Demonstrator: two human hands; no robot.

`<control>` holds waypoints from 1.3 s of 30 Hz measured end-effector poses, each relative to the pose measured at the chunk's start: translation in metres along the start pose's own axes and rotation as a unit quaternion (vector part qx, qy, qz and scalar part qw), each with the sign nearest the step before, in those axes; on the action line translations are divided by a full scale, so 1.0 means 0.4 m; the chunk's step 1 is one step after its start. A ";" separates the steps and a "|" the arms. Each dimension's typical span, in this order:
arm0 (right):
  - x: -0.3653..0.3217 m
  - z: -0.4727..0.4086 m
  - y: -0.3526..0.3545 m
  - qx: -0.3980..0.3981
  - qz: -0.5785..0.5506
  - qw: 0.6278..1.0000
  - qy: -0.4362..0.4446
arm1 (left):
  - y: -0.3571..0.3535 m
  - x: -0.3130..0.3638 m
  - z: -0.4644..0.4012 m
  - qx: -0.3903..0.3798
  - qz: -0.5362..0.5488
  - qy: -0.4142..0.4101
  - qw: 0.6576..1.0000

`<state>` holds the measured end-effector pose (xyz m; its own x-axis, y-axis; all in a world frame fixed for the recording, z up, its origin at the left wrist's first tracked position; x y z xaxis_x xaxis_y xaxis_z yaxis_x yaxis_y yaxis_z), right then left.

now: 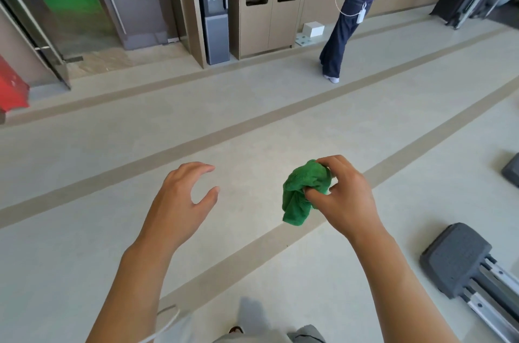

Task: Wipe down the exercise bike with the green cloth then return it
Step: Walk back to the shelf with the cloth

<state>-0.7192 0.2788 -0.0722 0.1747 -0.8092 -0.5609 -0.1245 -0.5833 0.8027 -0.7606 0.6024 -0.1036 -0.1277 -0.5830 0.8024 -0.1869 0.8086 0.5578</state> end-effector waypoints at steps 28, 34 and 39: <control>0.231 -0.941 -0.110 -0.006 -0.040 0.999 0.028 | -0.158 -0.055 -0.825 0.045 -0.096 0.043 0.993; 0.299 -1.079 -0.124 0.006 -0.066 0.998 0.004 | -0.192 -0.049 -0.990 0.028 -0.123 0.041 0.991; 0.311 -1.193 -0.152 0.015 -0.049 0.999 -0.011 | -0.206 -0.085 -1.129 0.015 -0.123 0.037 0.992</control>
<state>-0.2237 0.2473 -0.0939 0.1652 -0.7496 -0.6410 -0.1379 -0.6611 0.7375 -0.3012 0.5912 -0.0808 -0.0036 -0.7536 0.6573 -0.2320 0.6400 0.7325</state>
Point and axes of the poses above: each hand's wrist, its own z-axis away from the middle knuckle, its own y-axis out of the back of the hand, x = y × z, the point moved 1 cm from there along -z, towards the middle knuckle, and after that the axes turned 12 degrees about z, right-handed, at the moved point
